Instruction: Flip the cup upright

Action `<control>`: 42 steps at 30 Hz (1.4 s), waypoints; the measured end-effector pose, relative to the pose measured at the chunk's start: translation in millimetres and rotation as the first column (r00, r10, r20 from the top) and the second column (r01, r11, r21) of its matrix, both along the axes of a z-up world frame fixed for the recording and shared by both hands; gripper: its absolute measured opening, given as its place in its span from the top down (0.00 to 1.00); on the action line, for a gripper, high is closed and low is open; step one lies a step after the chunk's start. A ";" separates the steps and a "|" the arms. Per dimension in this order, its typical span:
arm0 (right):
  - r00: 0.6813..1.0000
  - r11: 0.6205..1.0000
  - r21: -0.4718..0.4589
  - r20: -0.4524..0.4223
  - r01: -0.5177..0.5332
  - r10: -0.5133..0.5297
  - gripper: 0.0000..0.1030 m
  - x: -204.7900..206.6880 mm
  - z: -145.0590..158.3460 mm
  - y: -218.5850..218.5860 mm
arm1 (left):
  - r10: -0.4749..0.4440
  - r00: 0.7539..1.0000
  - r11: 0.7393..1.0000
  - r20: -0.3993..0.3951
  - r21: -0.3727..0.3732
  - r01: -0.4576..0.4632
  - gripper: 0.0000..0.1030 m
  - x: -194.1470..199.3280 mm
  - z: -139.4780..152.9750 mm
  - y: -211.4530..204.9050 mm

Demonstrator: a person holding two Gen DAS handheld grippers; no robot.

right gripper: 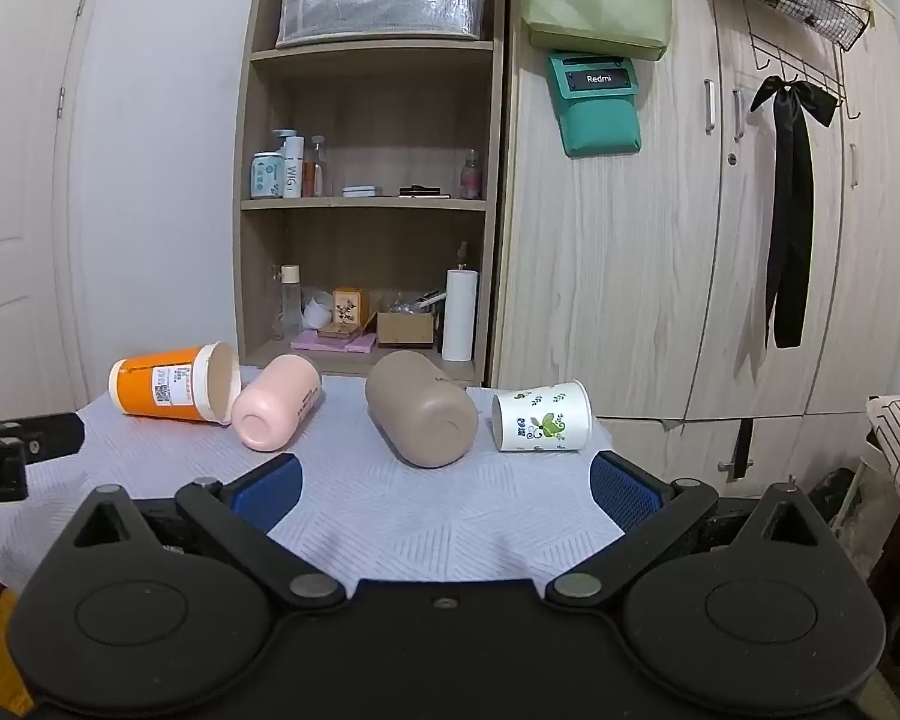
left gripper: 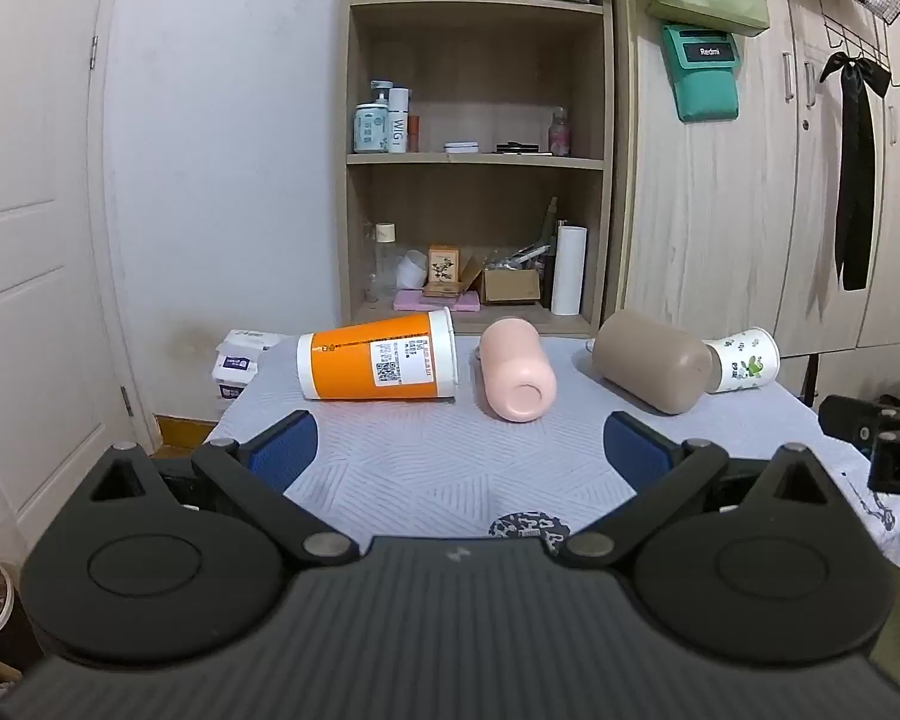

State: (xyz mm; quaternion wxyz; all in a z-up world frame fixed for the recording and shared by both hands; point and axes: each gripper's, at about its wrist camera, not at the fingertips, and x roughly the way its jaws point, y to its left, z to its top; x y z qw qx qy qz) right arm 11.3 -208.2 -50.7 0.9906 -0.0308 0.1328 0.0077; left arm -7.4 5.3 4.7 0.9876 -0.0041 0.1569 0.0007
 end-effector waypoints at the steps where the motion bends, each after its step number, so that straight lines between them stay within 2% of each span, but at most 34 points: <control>1: 1.000 1.000 0.001 0.001 0.001 -0.001 0.00 -0.4 -0.5 -0.7 | -0.001 1.000 1.000 -0.001 0.000 0.001 0.00 -0.3 0.0 -0.1; 42: 1.000 0.999 -0.019 0.011 0.026 -0.025 0.00 -4.5 8.0 -2.8 | 0.024 1.000 1.000 0.008 0.013 -0.024 0.00 -3.2 -7.2 2.8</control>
